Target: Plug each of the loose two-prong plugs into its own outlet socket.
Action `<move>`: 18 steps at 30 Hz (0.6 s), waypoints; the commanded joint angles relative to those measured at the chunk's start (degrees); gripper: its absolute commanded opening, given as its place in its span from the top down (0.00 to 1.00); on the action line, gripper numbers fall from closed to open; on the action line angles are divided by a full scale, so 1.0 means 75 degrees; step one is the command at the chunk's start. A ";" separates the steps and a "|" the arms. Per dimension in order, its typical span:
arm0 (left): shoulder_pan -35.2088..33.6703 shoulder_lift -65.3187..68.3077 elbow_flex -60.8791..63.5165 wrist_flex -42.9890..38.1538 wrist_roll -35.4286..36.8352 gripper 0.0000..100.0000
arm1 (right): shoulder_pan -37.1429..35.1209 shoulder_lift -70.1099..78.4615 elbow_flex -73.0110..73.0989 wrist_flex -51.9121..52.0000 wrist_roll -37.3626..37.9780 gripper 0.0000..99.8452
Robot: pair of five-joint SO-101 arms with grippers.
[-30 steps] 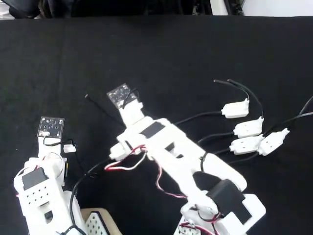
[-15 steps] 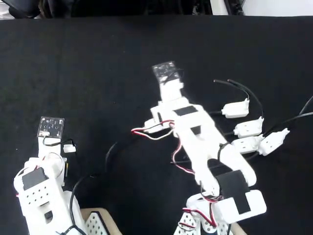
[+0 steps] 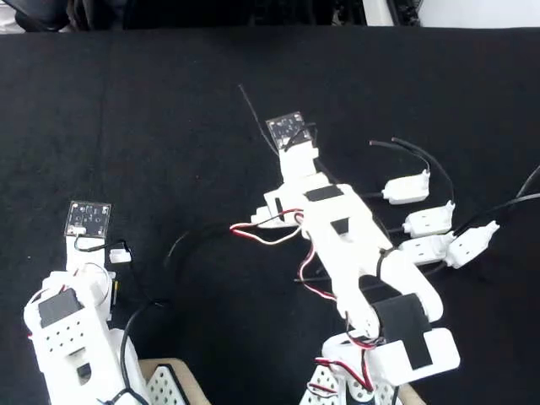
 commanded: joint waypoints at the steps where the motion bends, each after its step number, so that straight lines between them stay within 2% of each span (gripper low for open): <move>1: 0.0358 -0.0070 -0.0018 -0.0105 0.0105 0.91 | -0.0094 -0.0217 -0.0475 0.0715 0.0070 0.64; 7: 0.0404 -0.0070 -0.0018 -0.0105 0.0105 0.91 | -0.0094 -0.2127 -0.1448 0.3868 0.0129 0.64; 9: 0.0404 -0.0070 -0.0018 -0.0105 0.0129 0.91 | -0.0094 -0.3124 -0.1541 0.4736 0.0422 0.64; 15: 0.0404 -0.0070 0.0147 -0.0527 0.0305 0.91 | -0.0082 -0.6253 -0.1143 0.6552 0.1219 0.64; 18: 0.0416 -0.0070 0.0147 -0.0610 0.0727 0.91 | -0.0059 -0.7648 -0.0217 0.6775 0.1196 0.70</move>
